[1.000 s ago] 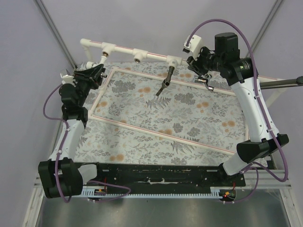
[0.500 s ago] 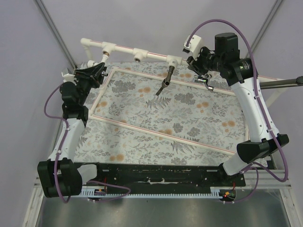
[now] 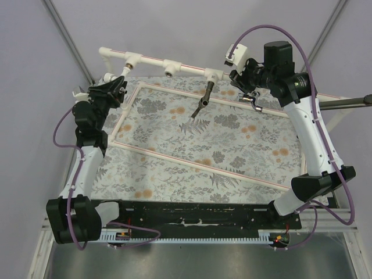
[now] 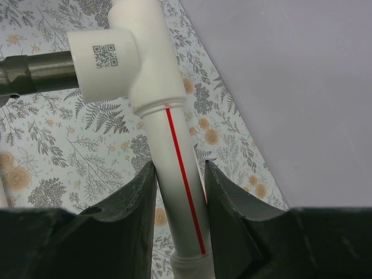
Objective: Install the water faucets
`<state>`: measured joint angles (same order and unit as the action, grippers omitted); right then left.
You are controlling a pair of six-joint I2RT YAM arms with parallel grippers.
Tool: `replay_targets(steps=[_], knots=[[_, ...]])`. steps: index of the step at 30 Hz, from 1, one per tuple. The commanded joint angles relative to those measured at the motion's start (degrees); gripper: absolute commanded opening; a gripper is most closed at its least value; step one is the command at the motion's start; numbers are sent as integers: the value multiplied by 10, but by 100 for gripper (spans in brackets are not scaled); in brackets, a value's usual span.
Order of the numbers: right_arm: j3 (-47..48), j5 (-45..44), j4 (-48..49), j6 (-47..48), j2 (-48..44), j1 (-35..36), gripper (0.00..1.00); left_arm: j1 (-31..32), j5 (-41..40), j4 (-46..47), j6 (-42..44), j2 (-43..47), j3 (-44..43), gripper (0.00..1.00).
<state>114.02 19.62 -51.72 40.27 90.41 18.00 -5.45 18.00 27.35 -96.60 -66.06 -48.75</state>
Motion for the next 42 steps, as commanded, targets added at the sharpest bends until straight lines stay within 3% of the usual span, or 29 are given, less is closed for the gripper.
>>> replay_targets(steps=[1,28,42], knots=[[-17,-14,-61,-18,-3,3,2,-10,-28,13,-16,20,-2,2],[-14,-3,-61,-21,-2,2,2,12,-31,-38,29,33,-57,2],[-20,3,-58,-23,0,2,1,11,-38,-30,18,12,-28,2]])
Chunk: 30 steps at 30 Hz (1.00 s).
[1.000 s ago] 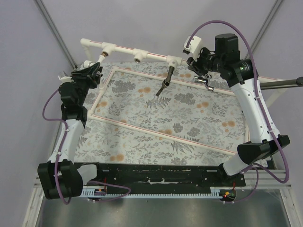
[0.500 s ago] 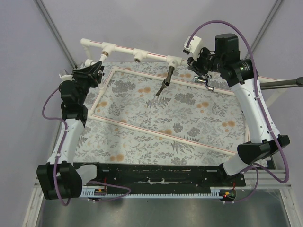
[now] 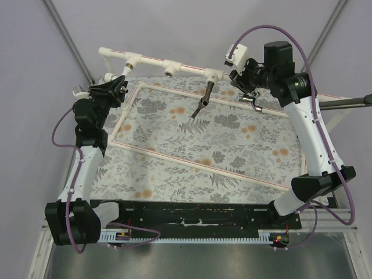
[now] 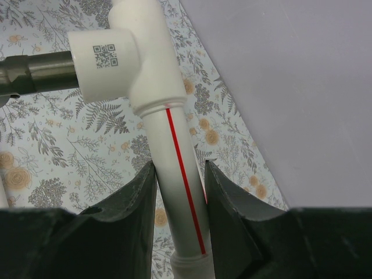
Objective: Install the water faucets
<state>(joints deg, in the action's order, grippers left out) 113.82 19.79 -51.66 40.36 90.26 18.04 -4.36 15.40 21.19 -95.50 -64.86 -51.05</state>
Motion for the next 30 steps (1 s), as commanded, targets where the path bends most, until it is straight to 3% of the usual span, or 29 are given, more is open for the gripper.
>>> replay_targets(steps=[1,20,30], knots=[[-17,2,-57,-24,2,2,1,1,-12,34,6,-2,-5,2],[-16,10,-58,-24,4,2,0,21,-17,56,-13,-40,2,2],[-16,12,-58,-19,4,2,0,21,-12,-16,163,-55,-40,2]])
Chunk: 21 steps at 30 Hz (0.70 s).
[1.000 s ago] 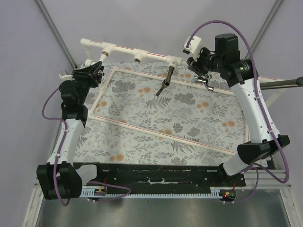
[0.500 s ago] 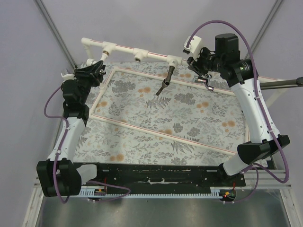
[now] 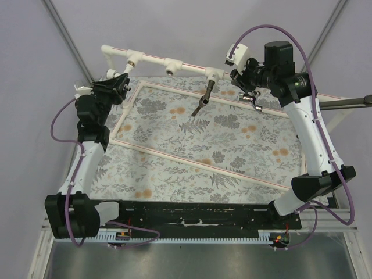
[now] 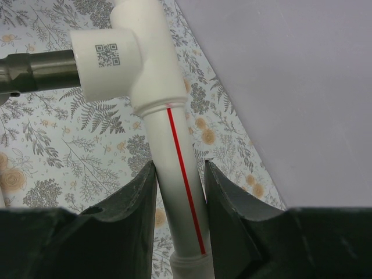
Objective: Install the water faucets
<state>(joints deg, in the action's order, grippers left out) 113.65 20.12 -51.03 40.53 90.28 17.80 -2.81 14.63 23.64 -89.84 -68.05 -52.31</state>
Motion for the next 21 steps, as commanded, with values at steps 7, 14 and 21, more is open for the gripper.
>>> replay_targets(steps=[7,14,21], knots=[[-15,12,-65,-19,1,5,0,15,-7,-39,229,-43,-42,2],[-20,14,-64,-16,-6,4,0,18,4,14,313,-67,-23,2],[-24,17,-64,-13,-11,5,0,21,25,40,445,-80,-24,2]])
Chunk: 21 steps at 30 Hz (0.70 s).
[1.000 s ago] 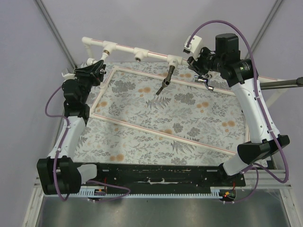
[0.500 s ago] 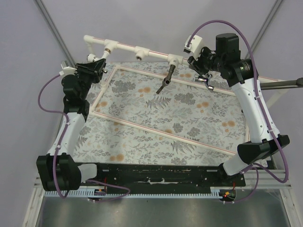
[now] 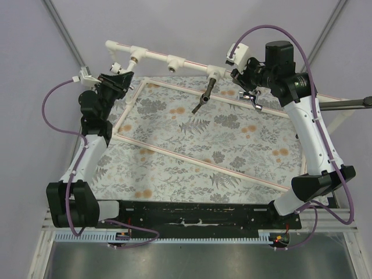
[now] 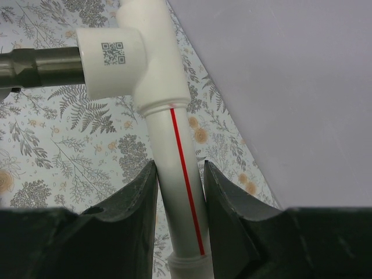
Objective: Install the water faucets
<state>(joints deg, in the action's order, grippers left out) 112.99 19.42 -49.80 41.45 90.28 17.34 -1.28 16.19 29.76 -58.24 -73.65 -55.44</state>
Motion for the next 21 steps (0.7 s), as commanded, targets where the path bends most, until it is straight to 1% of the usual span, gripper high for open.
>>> replay_targets(steps=[1,4,7,11,15,18,21], knots=[[-17,25,-75,-23,-10,9,0,6,16,-20,150,-26,4,2],[-19,29,-75,-22,-12,9,0,6,42,-22,208,-34,-11,2],[-19,30,-75,-22,-13,9,0,5,60,-48,259,-45,-34,2],[-21,29,-76,-21,-16,9,0,6,65,-82,303,-50,-59,2],[-22,27,-76,-20,-19,9,0,5,67,-128,314,-46,-97,2],[-22,28,-76,-20,-19,9,0,6,59,-187,319,-47,-137,2],[-23,26,-75,-20,-19,9,0,2,68,-248,293,-55,-183,2]])
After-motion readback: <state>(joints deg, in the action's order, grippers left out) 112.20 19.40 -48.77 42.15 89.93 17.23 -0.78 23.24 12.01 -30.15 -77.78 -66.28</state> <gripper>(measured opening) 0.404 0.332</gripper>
